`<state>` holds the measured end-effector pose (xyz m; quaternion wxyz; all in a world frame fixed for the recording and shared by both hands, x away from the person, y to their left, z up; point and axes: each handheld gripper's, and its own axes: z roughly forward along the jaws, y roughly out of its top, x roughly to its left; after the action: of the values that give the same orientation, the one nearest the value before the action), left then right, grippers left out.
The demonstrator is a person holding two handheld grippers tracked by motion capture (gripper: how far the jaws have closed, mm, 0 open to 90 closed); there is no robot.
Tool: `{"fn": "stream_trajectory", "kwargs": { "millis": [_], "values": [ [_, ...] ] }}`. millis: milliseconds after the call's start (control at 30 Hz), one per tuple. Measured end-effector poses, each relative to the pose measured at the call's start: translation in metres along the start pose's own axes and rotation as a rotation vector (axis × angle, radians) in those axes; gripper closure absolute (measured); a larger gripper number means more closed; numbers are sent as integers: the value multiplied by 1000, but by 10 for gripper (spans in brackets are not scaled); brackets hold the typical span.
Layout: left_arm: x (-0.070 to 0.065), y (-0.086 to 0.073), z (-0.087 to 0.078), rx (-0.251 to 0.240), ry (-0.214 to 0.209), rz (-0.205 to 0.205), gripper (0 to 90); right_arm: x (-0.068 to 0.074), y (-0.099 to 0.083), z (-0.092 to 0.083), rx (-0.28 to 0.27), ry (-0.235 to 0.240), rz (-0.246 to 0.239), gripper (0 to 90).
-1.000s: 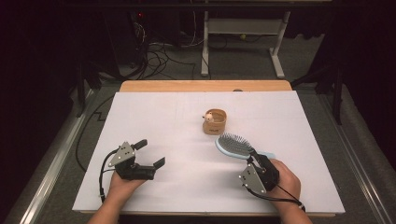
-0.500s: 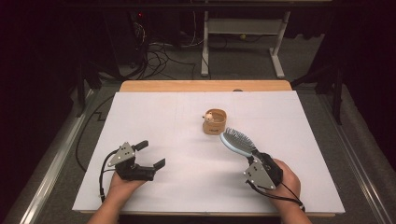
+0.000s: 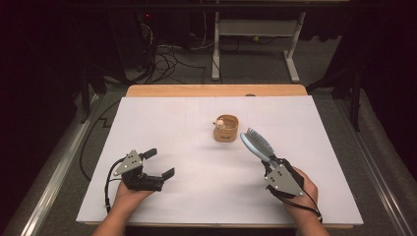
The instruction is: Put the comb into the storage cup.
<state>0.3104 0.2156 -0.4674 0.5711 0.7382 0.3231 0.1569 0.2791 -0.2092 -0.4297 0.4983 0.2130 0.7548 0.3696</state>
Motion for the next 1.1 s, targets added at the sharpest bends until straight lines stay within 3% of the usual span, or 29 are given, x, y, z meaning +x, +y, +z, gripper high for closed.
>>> {"fn": "stream_trajectory", "kwargs": {
  "millis": [867,1100],
  "values": [
    [-1,-1,0,4,7,6,3,-16,-6,-2,-72,77,277,783],
    [-1,-1,0,4,17,12,3,-21,-11,-1,-79,98,376,784]
  ]
}}
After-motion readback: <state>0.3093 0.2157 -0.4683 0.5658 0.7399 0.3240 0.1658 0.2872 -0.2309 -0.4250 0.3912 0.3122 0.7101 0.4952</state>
